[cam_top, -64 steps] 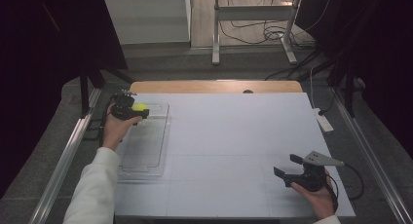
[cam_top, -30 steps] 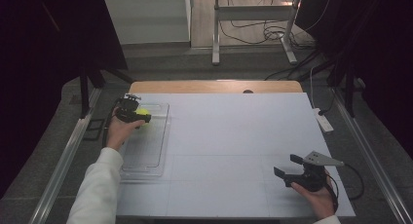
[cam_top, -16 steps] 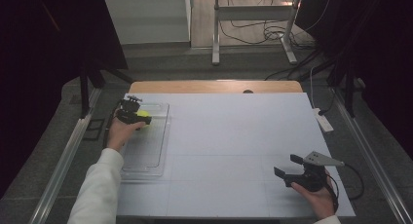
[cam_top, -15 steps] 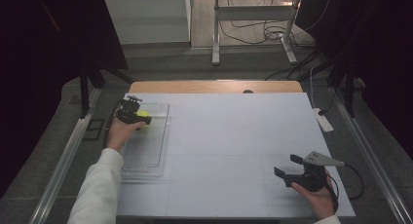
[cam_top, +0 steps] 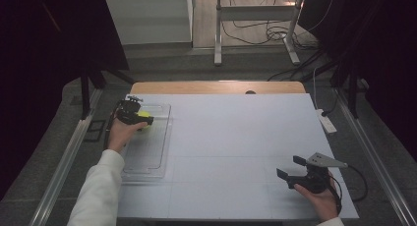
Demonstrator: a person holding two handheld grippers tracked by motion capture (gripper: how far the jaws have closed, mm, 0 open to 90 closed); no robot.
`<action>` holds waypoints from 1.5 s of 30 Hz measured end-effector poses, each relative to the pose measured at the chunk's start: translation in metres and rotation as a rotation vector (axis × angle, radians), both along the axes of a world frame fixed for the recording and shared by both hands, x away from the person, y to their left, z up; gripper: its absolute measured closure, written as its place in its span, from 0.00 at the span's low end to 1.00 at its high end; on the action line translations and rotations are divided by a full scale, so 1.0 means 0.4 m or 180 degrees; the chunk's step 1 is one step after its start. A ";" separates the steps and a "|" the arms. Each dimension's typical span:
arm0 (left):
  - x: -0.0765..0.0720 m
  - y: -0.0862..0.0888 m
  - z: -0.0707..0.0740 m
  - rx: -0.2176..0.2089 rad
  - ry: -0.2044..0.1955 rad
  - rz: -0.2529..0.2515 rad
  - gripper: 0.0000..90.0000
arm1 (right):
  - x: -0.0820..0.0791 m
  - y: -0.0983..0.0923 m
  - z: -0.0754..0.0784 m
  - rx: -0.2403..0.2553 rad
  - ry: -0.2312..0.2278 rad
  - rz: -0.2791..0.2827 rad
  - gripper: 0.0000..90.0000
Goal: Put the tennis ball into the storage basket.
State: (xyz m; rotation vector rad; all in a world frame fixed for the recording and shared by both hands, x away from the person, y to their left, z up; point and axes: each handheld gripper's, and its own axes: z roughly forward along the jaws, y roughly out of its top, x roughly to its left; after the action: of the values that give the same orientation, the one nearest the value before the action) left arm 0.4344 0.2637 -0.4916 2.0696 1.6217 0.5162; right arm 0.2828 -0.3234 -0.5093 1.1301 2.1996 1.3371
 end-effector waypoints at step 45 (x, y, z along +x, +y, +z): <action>-0.171 -0.005 0.110 -0.0649 -0.0707 -0.0580 0.15 | 0.001 -0.006 -0.001 0.0003 0.0009 -0.0017 0.13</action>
State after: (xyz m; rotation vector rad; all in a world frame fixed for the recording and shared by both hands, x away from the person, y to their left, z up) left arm 0.3660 0.2618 -0.4477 1.9109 1.2889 0.4773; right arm 0.2832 -0.3258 -0.5097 1.1379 2.1966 1.3353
